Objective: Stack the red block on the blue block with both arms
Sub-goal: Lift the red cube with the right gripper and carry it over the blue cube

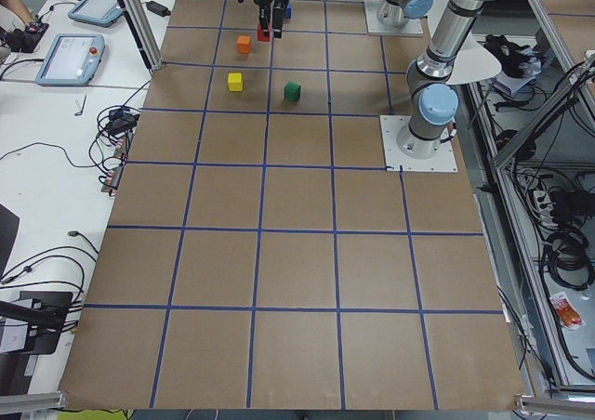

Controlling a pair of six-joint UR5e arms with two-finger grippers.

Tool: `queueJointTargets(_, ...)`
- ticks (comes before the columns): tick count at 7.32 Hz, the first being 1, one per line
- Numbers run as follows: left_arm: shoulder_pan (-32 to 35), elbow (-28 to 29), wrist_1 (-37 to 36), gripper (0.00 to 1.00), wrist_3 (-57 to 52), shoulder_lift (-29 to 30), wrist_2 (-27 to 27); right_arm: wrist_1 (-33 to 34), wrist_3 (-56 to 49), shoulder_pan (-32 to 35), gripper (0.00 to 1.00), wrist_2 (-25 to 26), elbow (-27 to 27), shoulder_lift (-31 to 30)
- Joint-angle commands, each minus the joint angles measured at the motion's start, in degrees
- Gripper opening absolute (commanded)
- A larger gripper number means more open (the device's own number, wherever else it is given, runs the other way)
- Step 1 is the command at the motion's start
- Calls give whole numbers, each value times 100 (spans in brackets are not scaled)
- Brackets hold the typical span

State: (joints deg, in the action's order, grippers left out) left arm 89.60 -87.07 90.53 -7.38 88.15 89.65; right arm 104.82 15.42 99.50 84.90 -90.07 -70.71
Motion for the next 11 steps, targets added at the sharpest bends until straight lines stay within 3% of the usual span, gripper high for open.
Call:
queueJointTargets(1, 5, 6, 0, 100, 0, 0, 0, -1038, -685, -553, 0, 70, -167, -652)
queueJointTargets(3, 5, 14, 0, 100, 0, 0, 17, -1008, -1240, -1053, 0, 745, -964, -1285)
queueJointTargets(4, 5, 14, 0, 100, 0, 9, 35, -947, -1531, -1343, 0, 730, -1395, -1514)
queueJointTargets(6, 5, 6, 0, 100, 0, 9, 35, -90, -2450, -1644, 0, 765, -1933, -1560)
queueJointTargets(9, 5, 6, 0, 100, 0, 9, 35, 160, -3820, -2256, 0, 643, -2119, -1534)
queueJointTargets(11, 5, 6, 0, 100, 0, 9, 35, 1368, -3933, -2444, 0, 642, -2723, -1508)
